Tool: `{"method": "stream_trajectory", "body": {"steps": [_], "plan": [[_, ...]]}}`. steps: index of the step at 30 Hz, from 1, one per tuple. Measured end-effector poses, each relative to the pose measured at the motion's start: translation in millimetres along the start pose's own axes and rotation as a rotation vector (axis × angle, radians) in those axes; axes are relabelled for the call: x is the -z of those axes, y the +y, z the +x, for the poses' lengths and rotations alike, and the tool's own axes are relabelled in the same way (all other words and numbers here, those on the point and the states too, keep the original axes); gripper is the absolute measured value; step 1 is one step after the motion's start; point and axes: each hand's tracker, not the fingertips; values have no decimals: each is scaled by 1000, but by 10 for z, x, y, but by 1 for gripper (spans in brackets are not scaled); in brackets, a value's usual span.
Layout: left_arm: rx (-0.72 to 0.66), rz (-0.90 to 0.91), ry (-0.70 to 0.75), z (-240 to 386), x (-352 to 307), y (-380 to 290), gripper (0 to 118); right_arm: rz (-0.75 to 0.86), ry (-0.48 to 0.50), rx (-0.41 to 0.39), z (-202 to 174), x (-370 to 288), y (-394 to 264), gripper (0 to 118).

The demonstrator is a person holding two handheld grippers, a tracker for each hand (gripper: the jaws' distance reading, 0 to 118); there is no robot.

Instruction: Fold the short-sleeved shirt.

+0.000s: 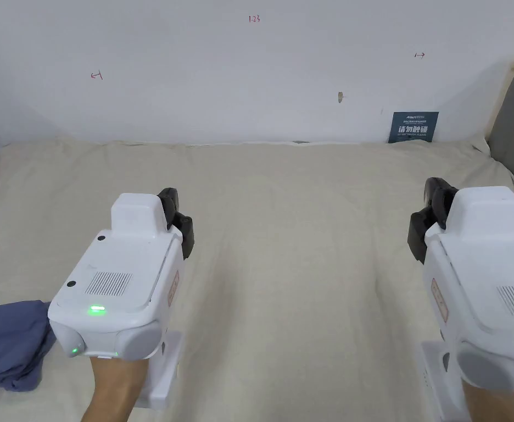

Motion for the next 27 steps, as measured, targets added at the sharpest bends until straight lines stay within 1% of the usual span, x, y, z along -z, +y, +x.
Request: {"method": "stream_trajectory", "body": {"steps": [16,17,18,19,20,21,22,23,24,25,26,27], "plan": [[0,0,4,-38,7,1,0,-4,8,1,-37,3,7,2],[0,1,4,-32,4,0,3,-3,7,0,-40,3,8,2],[1,2,5,-48,9,-2,10,-3,6,-3,-43,4,8,2],[1,5,5,-47,8,-4,21,-4,4,-5,-46,6,9,8],[1,8,3,-47,2,-3,29,-6,1,-4,-44,10,5,17],[-2,10,-2,-49,-5,-1,39,-9,-1,-2,-42,14,4,30],[-7,15,-6,-63,-8,3,53,-12,2,1,-39,16,5,52],[-8,16,-4,-66,-10,6,65,-15,6,9,-34,20,3,70],[-6,18,-6,-66,-11,9,80,-17,6,13,-31,23,-3,86],[-3,23,-7,-64,-13,10,106,-19,2,15,-31,28,-9,106],[1,25,-3,-71,-9,12,118,-22,-3,18,-32,35,-15,115],[6,19,-5,-72,-2,15,118,-24,-8,22,-30,41,-22,118]]}}
